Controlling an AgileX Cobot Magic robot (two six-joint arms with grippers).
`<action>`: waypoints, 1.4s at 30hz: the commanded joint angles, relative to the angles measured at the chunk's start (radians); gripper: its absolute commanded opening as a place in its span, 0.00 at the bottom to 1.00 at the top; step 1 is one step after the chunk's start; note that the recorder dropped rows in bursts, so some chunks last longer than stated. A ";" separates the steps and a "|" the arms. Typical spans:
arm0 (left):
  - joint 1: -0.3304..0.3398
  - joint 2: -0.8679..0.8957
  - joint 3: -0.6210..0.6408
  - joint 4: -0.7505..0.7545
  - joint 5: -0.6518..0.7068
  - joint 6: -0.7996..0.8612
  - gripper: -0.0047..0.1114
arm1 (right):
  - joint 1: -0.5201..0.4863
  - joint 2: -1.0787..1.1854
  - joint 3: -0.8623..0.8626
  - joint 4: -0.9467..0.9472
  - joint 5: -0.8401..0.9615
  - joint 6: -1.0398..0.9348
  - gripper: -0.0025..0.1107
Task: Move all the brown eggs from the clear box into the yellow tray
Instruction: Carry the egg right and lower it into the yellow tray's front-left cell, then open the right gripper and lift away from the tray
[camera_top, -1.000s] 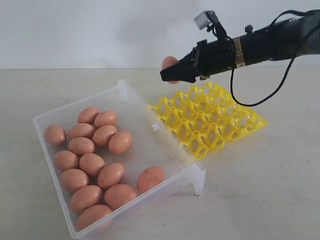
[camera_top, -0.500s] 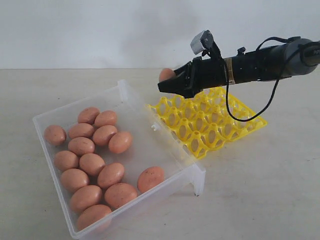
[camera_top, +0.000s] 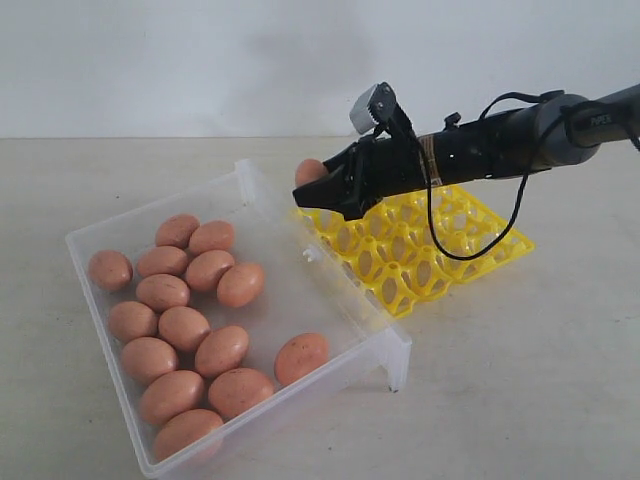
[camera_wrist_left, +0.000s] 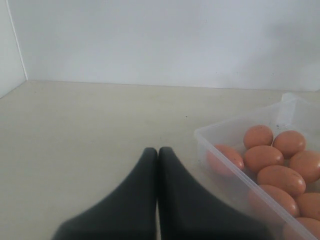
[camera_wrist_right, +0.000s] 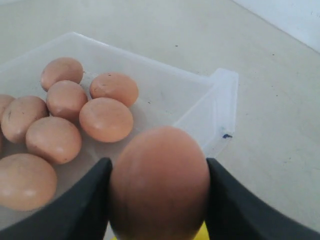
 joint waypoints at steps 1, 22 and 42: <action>-0.003 -0.003 -0.004 -0.005 0.000 0.001 0.00 | 0.006 -0.006 -0.005 -0.039 0.034 0.026 0.07; -0.003 -0.003 -0.004 -0.005 0.000 0.001 0.00 | 0.006 -0.006 -0.005 0.036 0.056 0.037 0.58; -0.003 -0.003 -0.004 -0.005 0.000 0.001 0.00 | 0.189 -0.260 -0.005 0.051 -0.142 0.339 0.09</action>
